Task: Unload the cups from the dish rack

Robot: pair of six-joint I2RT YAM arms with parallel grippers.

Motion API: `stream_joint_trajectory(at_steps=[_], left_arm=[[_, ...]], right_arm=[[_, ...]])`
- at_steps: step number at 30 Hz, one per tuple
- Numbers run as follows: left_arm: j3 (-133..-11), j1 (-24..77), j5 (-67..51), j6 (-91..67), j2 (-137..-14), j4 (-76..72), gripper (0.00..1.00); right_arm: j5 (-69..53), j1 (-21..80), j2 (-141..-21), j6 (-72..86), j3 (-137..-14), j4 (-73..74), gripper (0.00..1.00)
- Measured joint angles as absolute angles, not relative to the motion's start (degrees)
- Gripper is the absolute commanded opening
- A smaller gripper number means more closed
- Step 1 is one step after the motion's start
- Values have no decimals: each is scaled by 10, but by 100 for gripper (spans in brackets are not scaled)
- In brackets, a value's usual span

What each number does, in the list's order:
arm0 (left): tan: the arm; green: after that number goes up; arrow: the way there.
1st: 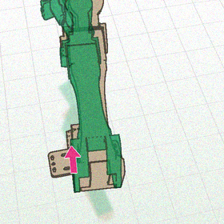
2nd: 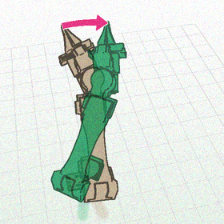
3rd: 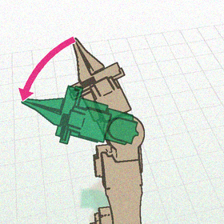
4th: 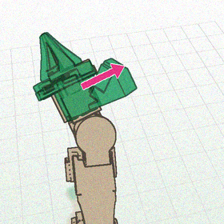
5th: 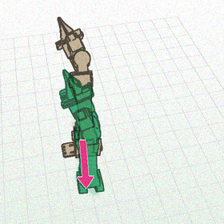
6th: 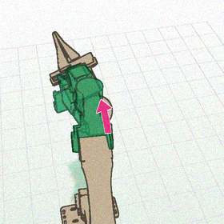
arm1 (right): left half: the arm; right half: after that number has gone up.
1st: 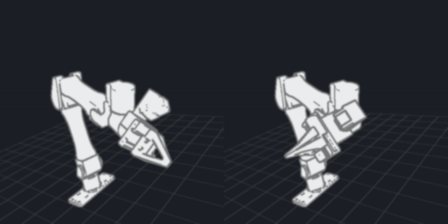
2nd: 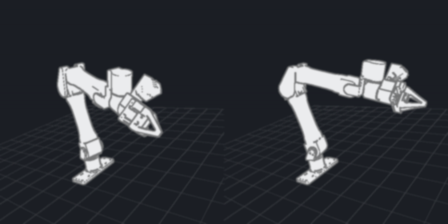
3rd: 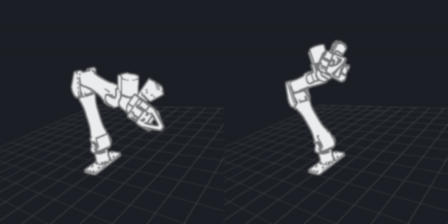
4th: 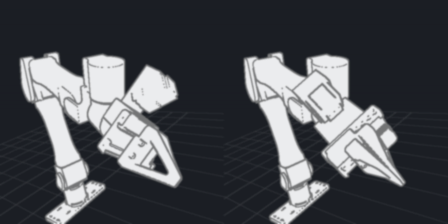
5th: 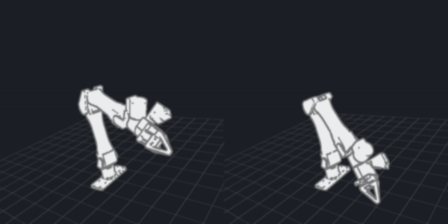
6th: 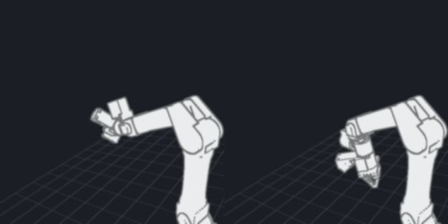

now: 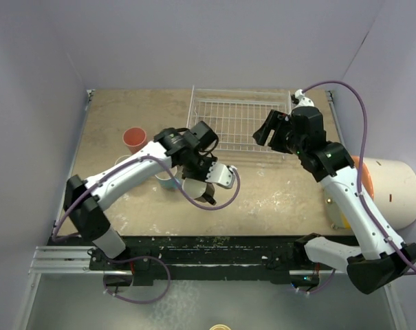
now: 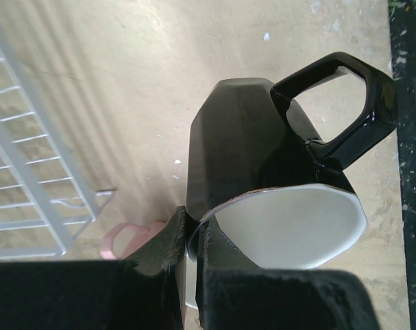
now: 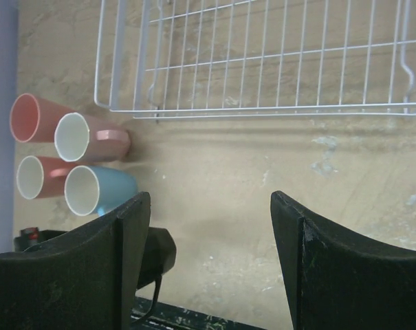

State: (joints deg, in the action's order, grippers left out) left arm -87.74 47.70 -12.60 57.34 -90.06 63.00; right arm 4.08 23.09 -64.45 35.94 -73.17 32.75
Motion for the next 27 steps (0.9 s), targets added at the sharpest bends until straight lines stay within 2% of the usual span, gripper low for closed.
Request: stream_joint_trajectory(at_steps=[8,19,27], left_arm=[[-920,490,-60,563,-1037,672,0],[-921,495,-46,556,-1060,666,0],[-921,495,-40,545,-1069,656,44]], right_arm=[[67,228,-635,349,-736,346,73],[67,228,-616,349,-736,355,73],[67,228,-615,349,-736,357,74]])
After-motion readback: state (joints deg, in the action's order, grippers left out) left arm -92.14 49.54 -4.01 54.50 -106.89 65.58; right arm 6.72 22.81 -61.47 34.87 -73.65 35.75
